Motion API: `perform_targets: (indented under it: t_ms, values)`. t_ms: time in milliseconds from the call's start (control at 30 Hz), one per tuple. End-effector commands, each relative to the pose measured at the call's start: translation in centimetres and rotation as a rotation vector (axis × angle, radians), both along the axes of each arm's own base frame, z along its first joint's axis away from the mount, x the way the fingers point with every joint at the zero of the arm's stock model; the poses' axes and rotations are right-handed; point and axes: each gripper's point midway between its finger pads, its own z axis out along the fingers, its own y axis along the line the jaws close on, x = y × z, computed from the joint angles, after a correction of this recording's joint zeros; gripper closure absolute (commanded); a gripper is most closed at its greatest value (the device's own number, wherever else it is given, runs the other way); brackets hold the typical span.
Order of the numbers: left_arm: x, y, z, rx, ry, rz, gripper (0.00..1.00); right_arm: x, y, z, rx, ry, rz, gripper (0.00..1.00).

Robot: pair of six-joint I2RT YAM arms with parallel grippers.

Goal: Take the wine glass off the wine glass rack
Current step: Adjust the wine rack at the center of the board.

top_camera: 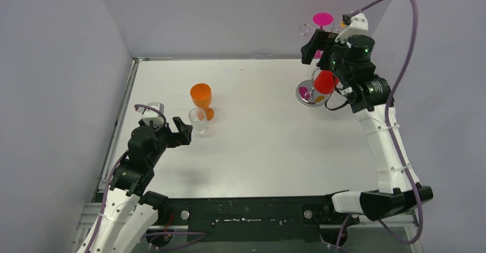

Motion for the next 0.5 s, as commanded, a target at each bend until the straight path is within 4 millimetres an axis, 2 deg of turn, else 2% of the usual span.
perform_targets:
  t_ms: [0, 100, 167, 300, 467]
  values:
    - [0.5, -0.3, 1.8, -0.026, -0.060, -0.009, 0.10, -3.4, -3.5, 5.4, 0.029, -0.206, -0.157, 0.00]
    - [0.4, -0.3, 1.8, -0.025, -0.060, -0.011, 0.09, -5.1, -7.3, 4.1, 0.014, -0.200, -0.335, 0.00]
    - [0.4, -0.2, 1.9, -0.025, -0.062, -0.009, 0.09, -5.7, -9.1, 2.8, 0.017, -0.177, -0.392, 0.04]
    - [0.4, -0.3, 1.9, -0.027, -0.063, -0.011, 0.09, -5.4, -11.7, 0.7, 0.104, -0.118, -0.376, 0.11]
    - [0.4, -0.2, 1.9, -0.026, -0.064, -0.009, 0.10, -4.5, -13.4, -0.2, 0.246, -0.109, -0.294, 0.18]
